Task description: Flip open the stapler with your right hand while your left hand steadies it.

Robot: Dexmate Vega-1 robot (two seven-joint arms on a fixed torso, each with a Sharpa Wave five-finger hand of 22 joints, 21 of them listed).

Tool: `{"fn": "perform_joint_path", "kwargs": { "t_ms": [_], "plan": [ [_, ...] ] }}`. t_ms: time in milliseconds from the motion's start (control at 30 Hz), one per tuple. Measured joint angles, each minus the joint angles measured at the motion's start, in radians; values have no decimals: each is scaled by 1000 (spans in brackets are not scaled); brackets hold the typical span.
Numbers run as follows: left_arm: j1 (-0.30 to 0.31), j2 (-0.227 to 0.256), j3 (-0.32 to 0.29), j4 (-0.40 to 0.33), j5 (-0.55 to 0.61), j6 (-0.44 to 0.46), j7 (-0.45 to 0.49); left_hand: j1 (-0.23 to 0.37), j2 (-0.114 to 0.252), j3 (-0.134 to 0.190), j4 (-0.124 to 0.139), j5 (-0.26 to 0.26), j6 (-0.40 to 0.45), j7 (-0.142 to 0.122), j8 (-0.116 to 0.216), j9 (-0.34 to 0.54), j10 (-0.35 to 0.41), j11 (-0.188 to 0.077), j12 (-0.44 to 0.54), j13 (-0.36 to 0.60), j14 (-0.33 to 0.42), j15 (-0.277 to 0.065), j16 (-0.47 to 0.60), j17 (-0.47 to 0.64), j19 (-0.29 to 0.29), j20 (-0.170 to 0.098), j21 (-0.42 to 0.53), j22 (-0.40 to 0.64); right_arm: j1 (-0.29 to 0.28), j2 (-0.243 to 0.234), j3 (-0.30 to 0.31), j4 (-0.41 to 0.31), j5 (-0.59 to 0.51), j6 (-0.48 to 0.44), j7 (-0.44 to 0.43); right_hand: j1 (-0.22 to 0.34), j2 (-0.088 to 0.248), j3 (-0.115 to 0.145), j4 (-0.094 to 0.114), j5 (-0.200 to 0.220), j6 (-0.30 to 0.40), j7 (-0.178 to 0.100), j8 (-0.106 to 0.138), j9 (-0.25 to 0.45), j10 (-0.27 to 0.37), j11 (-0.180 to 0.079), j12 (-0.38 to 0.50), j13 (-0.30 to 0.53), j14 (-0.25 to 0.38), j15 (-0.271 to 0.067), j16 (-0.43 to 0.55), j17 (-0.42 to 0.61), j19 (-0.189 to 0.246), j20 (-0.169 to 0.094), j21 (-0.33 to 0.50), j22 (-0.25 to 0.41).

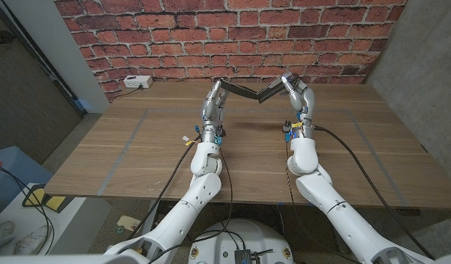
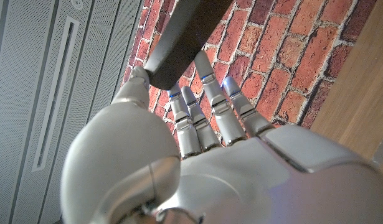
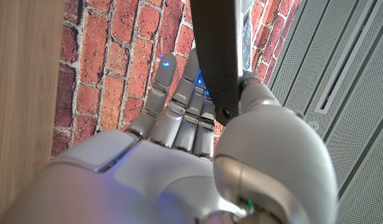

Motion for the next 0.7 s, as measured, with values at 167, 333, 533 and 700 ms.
{"fn": "perform_joint_path", "kwargs": {
  "t_ms": [167,333,533,700],
  "plan": [
    [2,-5,-1,-1,-9,0,-2,7,-6,0,0,0,0,0,0,0,5,2,0,4,0,0,1,0,1,-2,6,0,2,5,1,4,8,6,4,0,0,0,0,0,0,0,0,0,0,0,-3,0,0,0,0,0,0,0,0,0],
    [3,-10,-2,-1,-20,0,-10,7,-7,0,0,0,0,0,1,0,5,2,0,1,2,-2,-19,-11,5,-14,14,3,2,9,3,6,20,11,8,0,0,0,0,0,0,0,0,-5,0,0,-4,0,2,-2,0,0,0,0,4,-1],
    [4,-16,-4,-1,-34,1,-23,7,-7,-3,3,-6,-2,-2,0,0,5,2,-13,-13,15,-29,-96,-74,-1,-19,21,0,2,16,6,8,40,19,15,0,0,0,0,0,0,0,0,-5,0,0,-7,0,2,-2,0,3,0,0,8,-3],
    [7,-19,-4,-5,-39,3,-28,7,-7,-3,3,-6,-2,-2,0,0,5,2,-20,-13,9,-41,-140,-104,-16,-21,29,-7,2,20,8,8,57,24,23,0,0,0,0,0,0,0,0,-5,0,0,-11,0,3,-3,0,3,0,0,8,-3]
  ]
}}
